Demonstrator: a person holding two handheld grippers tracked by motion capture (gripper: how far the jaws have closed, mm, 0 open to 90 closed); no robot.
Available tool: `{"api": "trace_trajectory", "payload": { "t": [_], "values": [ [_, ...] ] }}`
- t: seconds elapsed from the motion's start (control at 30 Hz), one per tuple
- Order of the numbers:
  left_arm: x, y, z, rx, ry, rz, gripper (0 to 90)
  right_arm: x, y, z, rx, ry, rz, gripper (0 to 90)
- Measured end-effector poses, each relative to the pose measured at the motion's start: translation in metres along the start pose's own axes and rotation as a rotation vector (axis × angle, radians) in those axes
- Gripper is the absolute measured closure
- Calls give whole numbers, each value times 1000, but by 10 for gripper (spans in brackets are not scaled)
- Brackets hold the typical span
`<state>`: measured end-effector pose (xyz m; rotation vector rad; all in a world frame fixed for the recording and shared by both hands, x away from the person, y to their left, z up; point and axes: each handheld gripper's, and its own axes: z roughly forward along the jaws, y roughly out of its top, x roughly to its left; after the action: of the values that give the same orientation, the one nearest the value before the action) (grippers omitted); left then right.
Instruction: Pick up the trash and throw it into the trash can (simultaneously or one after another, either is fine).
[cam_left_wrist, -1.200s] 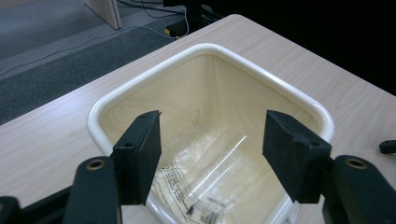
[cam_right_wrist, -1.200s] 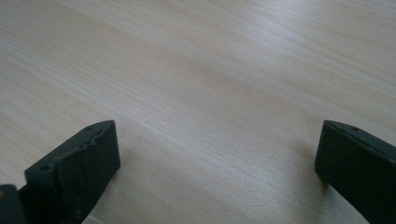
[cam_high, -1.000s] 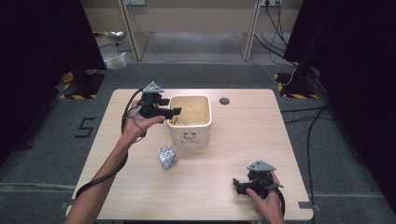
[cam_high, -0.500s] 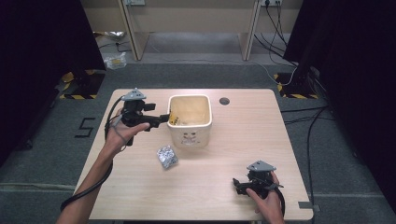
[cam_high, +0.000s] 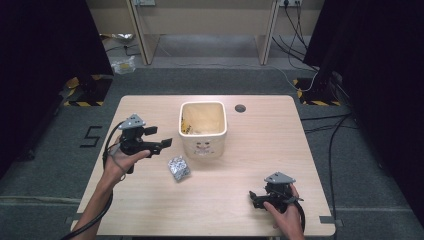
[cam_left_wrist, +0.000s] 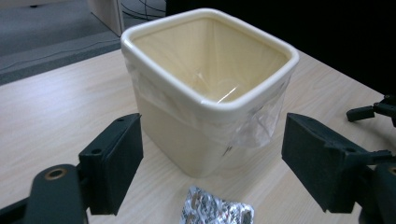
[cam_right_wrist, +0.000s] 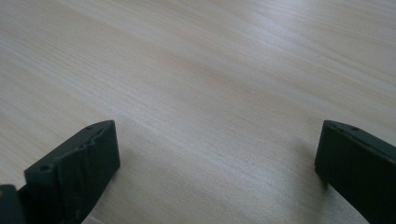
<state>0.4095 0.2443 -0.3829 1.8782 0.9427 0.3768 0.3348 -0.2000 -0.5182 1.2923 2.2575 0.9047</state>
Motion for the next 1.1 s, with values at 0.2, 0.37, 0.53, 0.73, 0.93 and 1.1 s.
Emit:
{"api": "trace_trajectory", "payload": {
  "t": [0.2, 0.37, 0.53, 0.73, 0.93, 1.1],
  "values": [
    [4, -23, 8, 19, 13, -21, 213, 0, 0, 0, 1, 0, 0, 2],
    [10, -46, 19, 40, 20, -47, 217, 0, 0, 0, 2, 0, 1, 2],
    [17, -72, 32, 74, 15, -78, 218, 0, 0, 0, 2, 0, 0, 2],
    [22, -84, 40, 100, 25, -74, 217, 0, 0, 0, 2, 0, 1, 3],
    [23, -90, 46, 119, 23, -83, 217, 0, 0, 0, 1, -1, 1, 4],
    [24, -95, 53, 130, 21, -91, 217, 0, 0, 0, 1, 0, 1, 5]
  ]
}}
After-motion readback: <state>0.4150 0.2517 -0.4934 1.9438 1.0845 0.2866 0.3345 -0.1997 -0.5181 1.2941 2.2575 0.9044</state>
